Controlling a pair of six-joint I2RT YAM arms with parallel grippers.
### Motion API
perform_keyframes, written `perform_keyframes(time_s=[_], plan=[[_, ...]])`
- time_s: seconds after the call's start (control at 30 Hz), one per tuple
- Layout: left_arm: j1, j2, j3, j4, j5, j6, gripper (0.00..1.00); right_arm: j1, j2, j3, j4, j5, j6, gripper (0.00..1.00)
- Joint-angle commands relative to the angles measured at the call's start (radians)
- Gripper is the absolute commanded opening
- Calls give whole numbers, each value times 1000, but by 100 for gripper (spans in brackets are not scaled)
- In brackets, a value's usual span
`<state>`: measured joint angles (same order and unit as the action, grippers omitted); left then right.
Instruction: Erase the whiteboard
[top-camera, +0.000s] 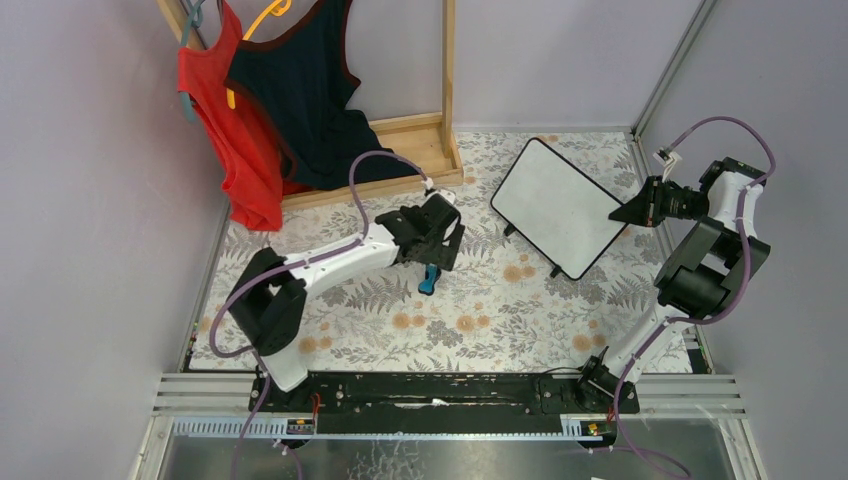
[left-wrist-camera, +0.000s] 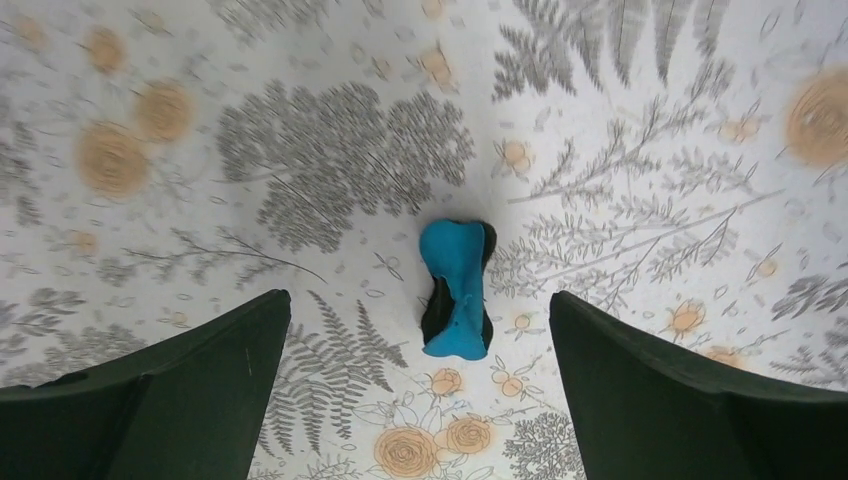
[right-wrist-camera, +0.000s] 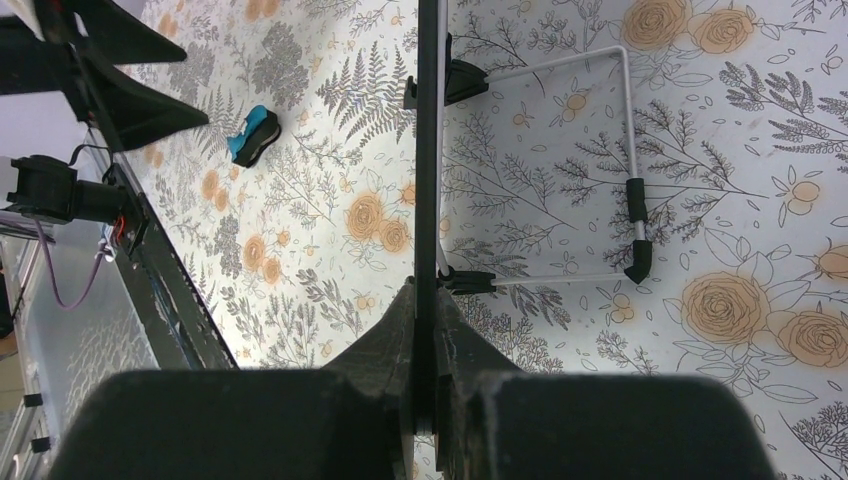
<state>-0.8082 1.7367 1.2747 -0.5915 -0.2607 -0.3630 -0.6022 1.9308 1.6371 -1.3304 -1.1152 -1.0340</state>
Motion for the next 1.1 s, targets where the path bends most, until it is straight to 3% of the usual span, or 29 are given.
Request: perform_keyframes(time_s=[0.0, 0.2, 0.33, 0.43, 0.57, 0.73, 0.87, 0.93, 1.07], plan=[[40, -68, 51, 27, -111, 5, 100, 10, -26, -14, -18, 12, 8, 0], [141, -140, 58, 84, -41, 25, 100, 10, -25, -1, -10, 13, 27, 0], [182, -168, 61, 98, -6, 24, 100, 10, -29, 9, -7, 16, 28, 6], [188, -166, 67, 96, 2, 31, 100, 10, -31, 9, -9, 13, 56, 23], [191, -160, 83, 88, 2, 37, 100, 10, -29, 35, -12, 16, 56, 39], [201, -157, 98, 90, -14, 36, 100, 10, -34, 31, -11, 27, 55, 53], [220, -160, 103, 93, -22, 32, 100, 10, -53, 33, 26, 45, 99, 59], [230, -165, 105, 94, -29, 32, 100, 10, -72, 36, 69, 65, 150, 67], [244, -183, 108, 98, -47, 33, 100, 10, -133, 34, 228, 149, 323, 71]])
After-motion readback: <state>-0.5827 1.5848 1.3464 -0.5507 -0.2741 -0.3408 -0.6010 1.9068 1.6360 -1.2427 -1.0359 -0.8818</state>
